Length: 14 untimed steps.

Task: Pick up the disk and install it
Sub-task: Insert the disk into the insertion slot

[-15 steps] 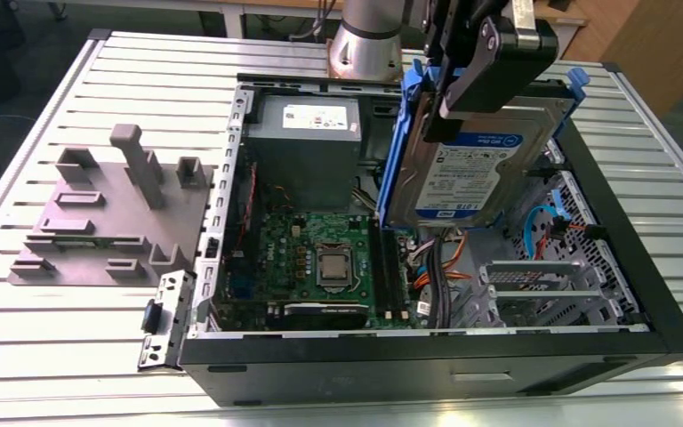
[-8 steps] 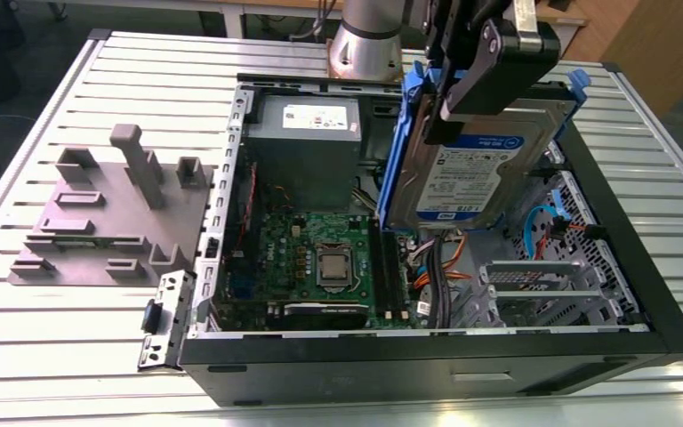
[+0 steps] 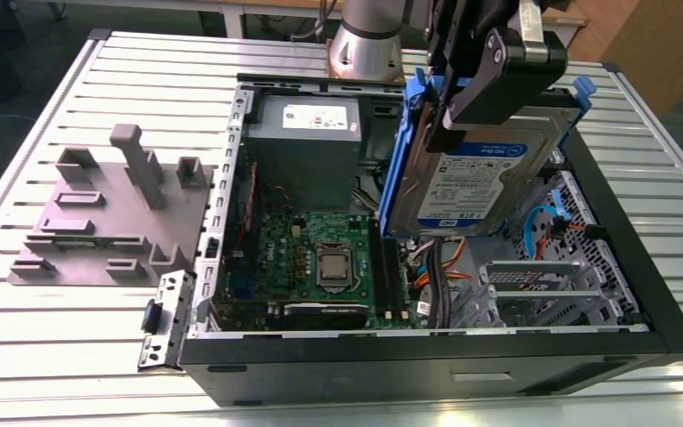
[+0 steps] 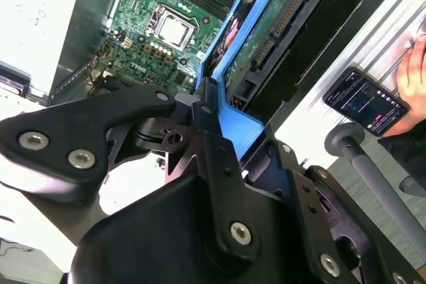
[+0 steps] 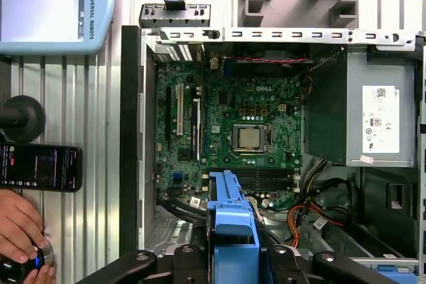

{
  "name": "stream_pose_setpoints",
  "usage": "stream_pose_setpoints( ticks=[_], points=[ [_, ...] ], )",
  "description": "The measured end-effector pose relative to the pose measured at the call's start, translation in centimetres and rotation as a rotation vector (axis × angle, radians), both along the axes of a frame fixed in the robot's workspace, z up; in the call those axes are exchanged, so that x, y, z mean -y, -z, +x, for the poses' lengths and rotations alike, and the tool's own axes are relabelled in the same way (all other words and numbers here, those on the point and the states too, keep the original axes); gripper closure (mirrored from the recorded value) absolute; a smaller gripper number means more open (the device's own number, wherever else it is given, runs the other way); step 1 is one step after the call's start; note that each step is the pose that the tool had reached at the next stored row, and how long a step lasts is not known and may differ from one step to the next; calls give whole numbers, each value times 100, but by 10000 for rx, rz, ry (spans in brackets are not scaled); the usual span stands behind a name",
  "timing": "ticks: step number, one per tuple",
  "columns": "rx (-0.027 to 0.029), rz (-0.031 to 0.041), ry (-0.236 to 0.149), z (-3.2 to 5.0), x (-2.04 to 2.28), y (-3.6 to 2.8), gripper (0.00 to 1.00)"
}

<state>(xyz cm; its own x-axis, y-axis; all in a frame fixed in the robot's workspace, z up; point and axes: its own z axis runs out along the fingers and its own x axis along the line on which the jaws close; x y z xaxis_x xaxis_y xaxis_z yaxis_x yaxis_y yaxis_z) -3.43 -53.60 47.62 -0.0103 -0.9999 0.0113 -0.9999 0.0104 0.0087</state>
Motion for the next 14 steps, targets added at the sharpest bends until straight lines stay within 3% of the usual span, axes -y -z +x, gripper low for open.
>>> stream_pose_setpoints(
  ticks=[8, 14],
  points=[
    [0, 1, -1, 2, 2, 0, 64],
    [0, 0, 0, 48, 2, 2, 64]
  ],
)
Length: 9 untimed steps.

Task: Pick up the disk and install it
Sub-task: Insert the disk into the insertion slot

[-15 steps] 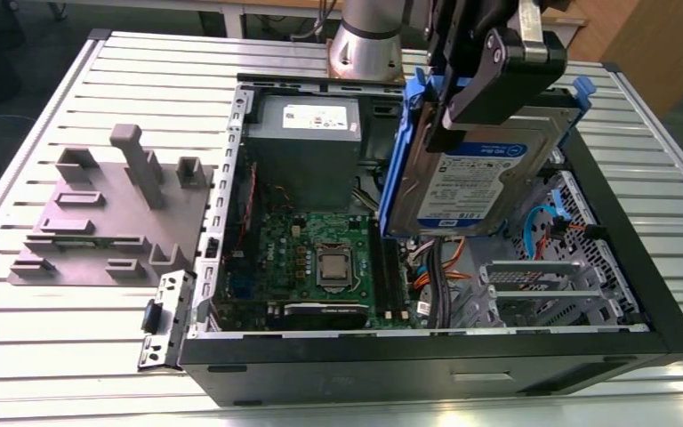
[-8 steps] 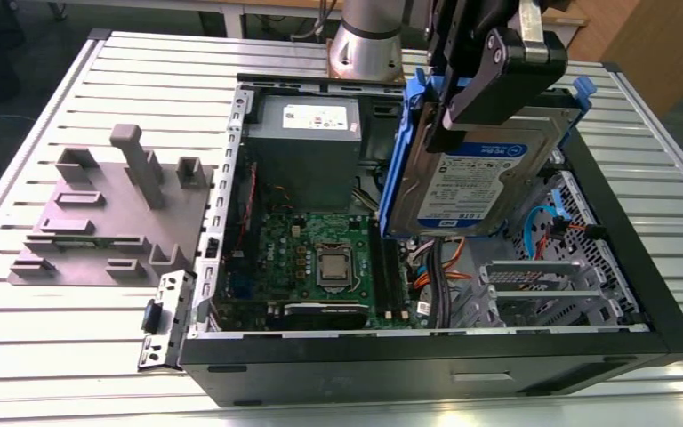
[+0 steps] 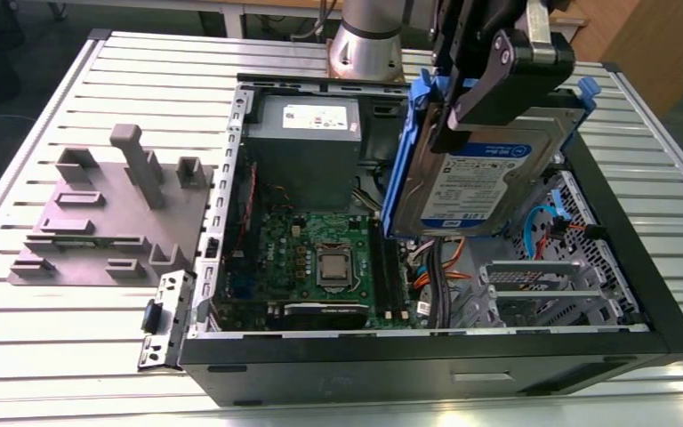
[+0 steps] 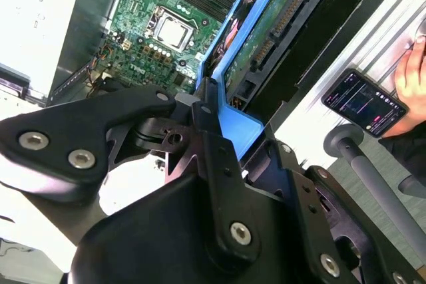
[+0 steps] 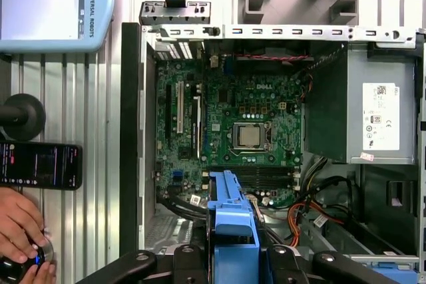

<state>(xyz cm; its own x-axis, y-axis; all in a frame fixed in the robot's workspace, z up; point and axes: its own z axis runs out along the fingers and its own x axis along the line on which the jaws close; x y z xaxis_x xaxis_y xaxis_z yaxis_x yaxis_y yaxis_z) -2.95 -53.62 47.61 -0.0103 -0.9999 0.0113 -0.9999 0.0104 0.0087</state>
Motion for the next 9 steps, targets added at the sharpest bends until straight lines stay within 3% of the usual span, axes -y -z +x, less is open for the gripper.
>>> stream_pose_setpoints(
  ticks=[5, 9],
  points=[
    [0, -1, 0, 127, 1, 5, 64],
    [-1, 0, 0, 167, 30, 14, 64]
  ],
)
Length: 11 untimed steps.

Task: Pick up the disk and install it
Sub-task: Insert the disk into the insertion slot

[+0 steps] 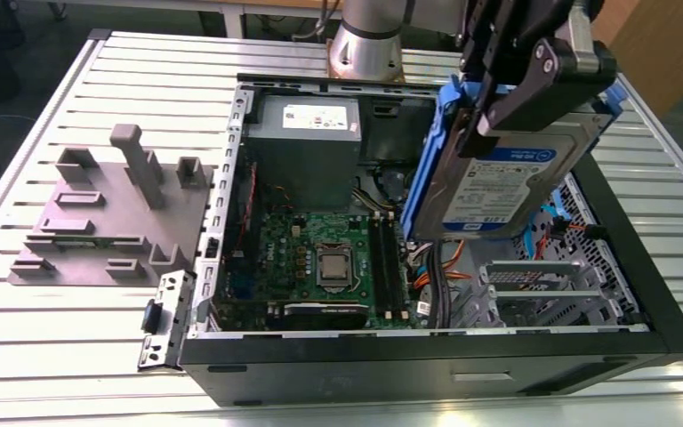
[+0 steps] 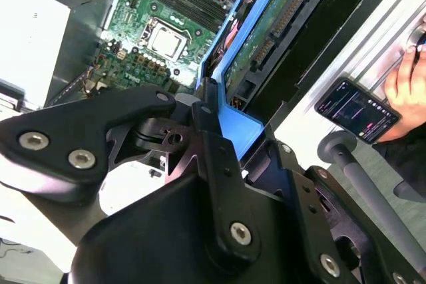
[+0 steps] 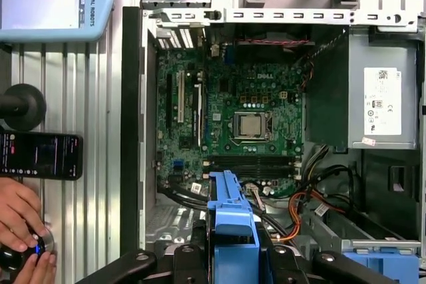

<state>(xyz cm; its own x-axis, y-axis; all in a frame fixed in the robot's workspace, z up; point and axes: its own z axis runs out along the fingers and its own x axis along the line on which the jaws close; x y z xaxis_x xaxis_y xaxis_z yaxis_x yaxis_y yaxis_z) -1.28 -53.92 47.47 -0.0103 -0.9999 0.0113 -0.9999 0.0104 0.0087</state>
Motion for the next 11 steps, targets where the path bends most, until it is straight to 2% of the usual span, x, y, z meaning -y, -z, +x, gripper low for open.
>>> stream_pose_setpoints(
  ticks=[5, 7, 11],
  points=[
    [0, 0, 0, 20, 124, 17, 64],
    [0, -1, 0, 38, 146, 24, 64],
    [0, -2, 0, 118, 159, 37, 64]
  ],
)
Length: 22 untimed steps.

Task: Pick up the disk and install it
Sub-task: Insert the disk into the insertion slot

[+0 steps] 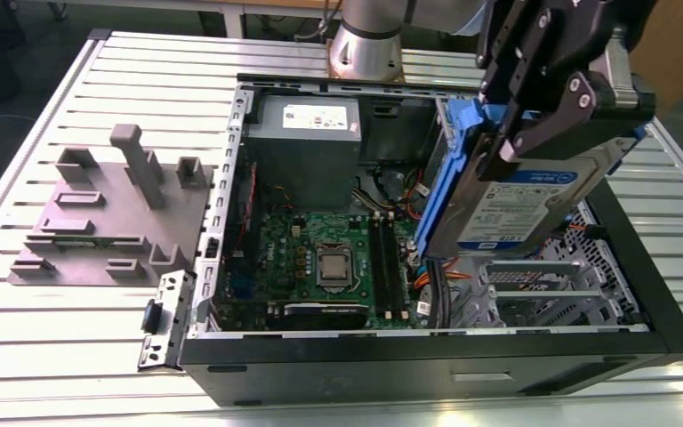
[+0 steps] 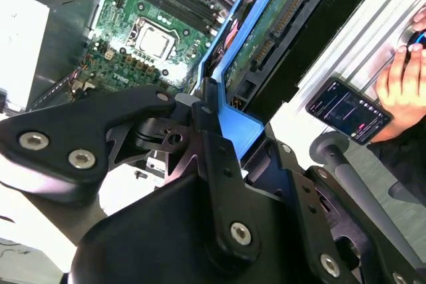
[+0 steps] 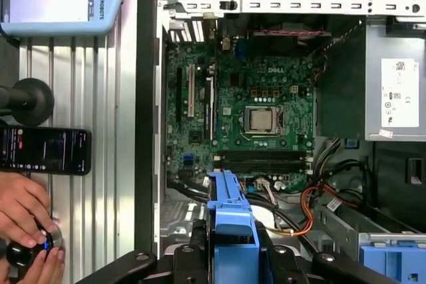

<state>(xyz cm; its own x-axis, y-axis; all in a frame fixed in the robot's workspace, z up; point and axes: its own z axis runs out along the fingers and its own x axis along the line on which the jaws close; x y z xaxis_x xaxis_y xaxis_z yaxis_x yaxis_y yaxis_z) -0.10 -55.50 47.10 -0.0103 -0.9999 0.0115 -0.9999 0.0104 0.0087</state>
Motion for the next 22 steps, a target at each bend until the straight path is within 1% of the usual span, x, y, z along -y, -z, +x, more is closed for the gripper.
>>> stream_pose_setpoints(
  ticks=[5, 8, 14, 22],
  points=[
    [0, 2, 1, 128, 2, 20, 64],
    [0, 4, 0, 186, 7, 40, 64],
    [0, 3, -1, 285, 50, 79, 64],
    [0, 1, 1, 423, 71, 124, 64]
  ],
)
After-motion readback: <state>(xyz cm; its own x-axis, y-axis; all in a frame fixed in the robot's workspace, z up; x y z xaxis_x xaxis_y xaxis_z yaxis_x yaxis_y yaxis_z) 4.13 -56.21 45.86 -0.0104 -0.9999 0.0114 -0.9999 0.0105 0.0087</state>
